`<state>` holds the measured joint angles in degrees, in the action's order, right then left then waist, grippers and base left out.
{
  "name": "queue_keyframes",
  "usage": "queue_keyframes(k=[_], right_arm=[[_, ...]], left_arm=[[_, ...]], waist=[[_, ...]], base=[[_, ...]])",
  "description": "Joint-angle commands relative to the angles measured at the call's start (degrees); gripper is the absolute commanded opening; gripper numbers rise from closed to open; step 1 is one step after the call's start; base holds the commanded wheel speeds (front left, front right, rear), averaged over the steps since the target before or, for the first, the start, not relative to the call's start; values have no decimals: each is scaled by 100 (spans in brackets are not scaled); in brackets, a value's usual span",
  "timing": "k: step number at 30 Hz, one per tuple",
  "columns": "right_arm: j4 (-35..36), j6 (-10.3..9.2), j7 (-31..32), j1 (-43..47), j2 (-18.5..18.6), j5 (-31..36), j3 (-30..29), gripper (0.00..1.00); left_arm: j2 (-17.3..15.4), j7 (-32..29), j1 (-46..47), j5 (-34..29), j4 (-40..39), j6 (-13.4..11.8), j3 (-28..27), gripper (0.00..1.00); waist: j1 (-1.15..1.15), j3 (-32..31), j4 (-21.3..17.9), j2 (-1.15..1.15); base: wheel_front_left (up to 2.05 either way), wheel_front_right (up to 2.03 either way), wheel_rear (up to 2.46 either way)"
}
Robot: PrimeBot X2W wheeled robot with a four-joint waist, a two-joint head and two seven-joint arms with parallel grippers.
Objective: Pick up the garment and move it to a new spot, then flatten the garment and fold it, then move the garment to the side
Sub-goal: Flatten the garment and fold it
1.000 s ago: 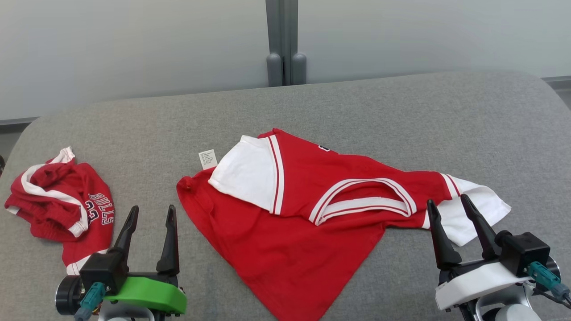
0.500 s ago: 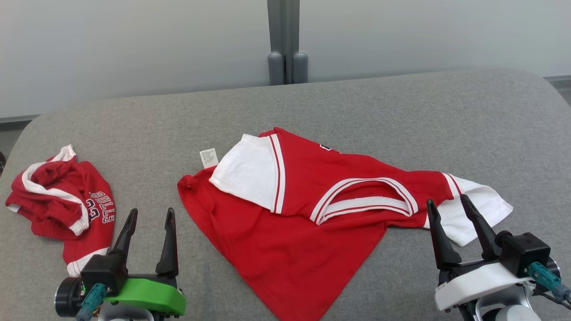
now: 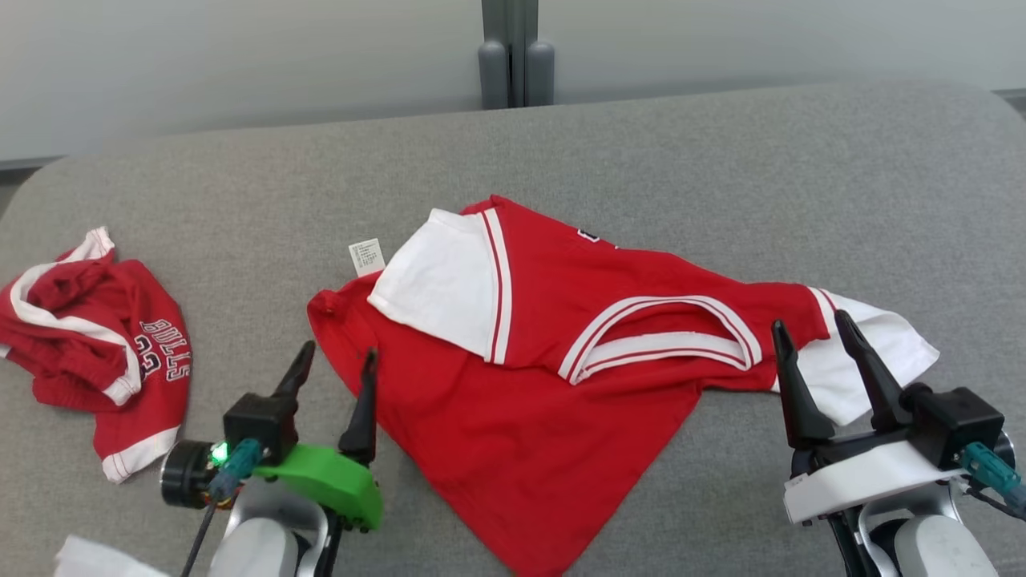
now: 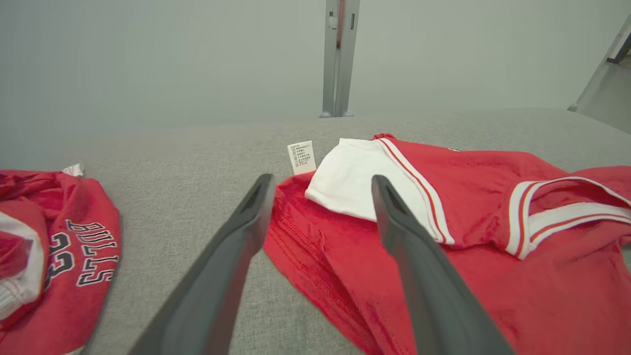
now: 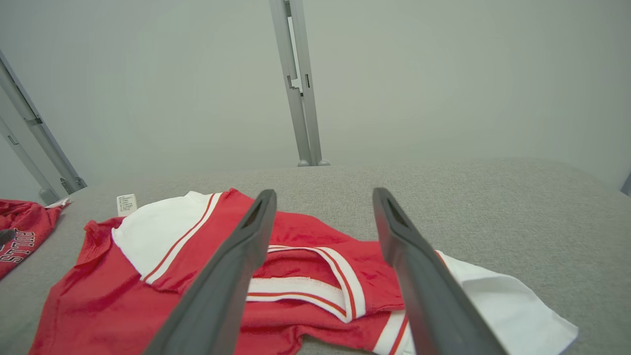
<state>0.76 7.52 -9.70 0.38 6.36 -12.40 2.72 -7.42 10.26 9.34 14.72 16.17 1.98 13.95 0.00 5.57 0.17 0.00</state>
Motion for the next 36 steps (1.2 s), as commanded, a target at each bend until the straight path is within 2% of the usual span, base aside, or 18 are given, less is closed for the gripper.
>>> queue_keyframes(k=[1, 5, 10, 12, 13, 20, 25, 30, 36], right_arm=[[14, -6, -38, -125, 38, -3, 15, 100], [-48, -6, -81, -306, 57, -32, 118, 100], [-163, -6, -174, -446, 39, -65, 148, 100], [-214, -6, -207, -468, 32, -80, 148, 100], [-249, -6, -221, -474, 29, -89, 146, 100], [-385, -6, -317, -608, -1, -145, 98, 100], [-362, -6, -348, -737, -2, -133, 124, 100], [-375, -6, -393, -892, -35, -158, 127, 100], [-452, -6, -472, -1054, -77, -171, 87, 100]], left_arm=[[41, -237, 198, -9, 245, 29, 81, 100], [142, -797, 612, 66, 947, 18, 212, 100], [179, -1323, 924, 155, 1743, -165, 166, 100], [157, -1400, 969, 180, 1933, -153, 159, 13], [136, -1419, 988, 206, 1995, -115, 149, 0], [-138, -800, 1499, 79, 1716, -220, 4, 0], [-437, -657, 2119, -39, 1642, -248, -60, 0], [-748, -666, 2850, -146, 1841, -154, -97, 0], [-904, -589, 3585, -55, 2359, 95, -129, 0]], waist=[[0, 420, -44, 0], [0, 738, -146, 0], [0, 922, -257, 0], [0, 948, -291, 0], [0, 950, -307, 0], [0, 1014, -367, 0], [0, 1178, -537, 0], [0, 1385, -830, 0], [0, 1587, -1066, 0]], base=[[0, 0, 0], [0, 0, 0], [0, 0, 0], [0, 0, 0], [0, 0, 0], [0, 0, 0], [0, 0, 0], [0, 0, 0], [0, 0, 0]])
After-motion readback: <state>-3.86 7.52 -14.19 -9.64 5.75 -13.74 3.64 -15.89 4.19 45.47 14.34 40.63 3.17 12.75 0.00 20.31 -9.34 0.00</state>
